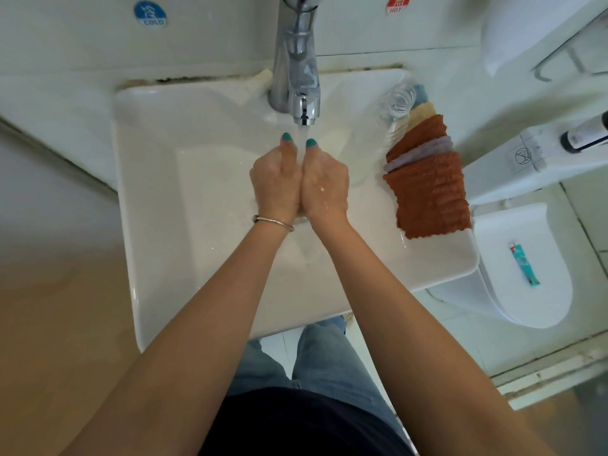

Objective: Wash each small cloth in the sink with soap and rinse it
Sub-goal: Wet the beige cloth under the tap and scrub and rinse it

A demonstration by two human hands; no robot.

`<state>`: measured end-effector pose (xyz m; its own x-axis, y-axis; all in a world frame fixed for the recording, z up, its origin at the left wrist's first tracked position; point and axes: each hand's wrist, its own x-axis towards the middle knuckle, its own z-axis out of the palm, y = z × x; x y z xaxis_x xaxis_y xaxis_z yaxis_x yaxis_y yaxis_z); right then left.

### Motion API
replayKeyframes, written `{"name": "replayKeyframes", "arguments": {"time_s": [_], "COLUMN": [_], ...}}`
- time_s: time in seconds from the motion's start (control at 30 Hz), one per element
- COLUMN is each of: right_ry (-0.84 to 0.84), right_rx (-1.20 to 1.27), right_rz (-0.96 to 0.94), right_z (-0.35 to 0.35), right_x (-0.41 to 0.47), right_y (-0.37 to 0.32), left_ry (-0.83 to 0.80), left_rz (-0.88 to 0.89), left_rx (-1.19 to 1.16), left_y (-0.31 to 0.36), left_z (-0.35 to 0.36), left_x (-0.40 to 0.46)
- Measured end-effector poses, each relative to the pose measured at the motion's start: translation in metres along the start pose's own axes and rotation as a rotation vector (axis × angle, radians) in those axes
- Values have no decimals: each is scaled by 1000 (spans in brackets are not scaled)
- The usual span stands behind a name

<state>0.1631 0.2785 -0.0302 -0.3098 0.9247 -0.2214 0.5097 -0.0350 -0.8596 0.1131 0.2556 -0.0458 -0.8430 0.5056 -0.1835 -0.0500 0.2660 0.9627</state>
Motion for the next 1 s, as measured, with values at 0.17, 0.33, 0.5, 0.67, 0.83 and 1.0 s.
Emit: {"name": "replayKeyframes", "arguments": {"time_s": [0.17,0.33,0.5,0.67,0.83,1.0], "right_ry": [51,-184,-113,-24,-91,-53], "right_rx": [400,445,347,256,441,461], "right_rz": [-38,-165,-102,-136,-104,-70], "right_z": [-24,-16,-24,-22,2,-16], "right_x": [-12,-20,-28,-29,-36,-34], "right_y": [12,6,17,15,3,16], "left_ry": [-188,-149,-209,-228,-107,-119], "left_rz": [-65,-174,-54,63,51,130], "left_rx": [-216,-254,-163,-52,59,3], "left_y": [2,-17,-12,-10,-22,-7], "left_z": [-8,-43,-37,-35,-61,-42], "left_x": [-17,-16,-21,-17,-6,-15]}}
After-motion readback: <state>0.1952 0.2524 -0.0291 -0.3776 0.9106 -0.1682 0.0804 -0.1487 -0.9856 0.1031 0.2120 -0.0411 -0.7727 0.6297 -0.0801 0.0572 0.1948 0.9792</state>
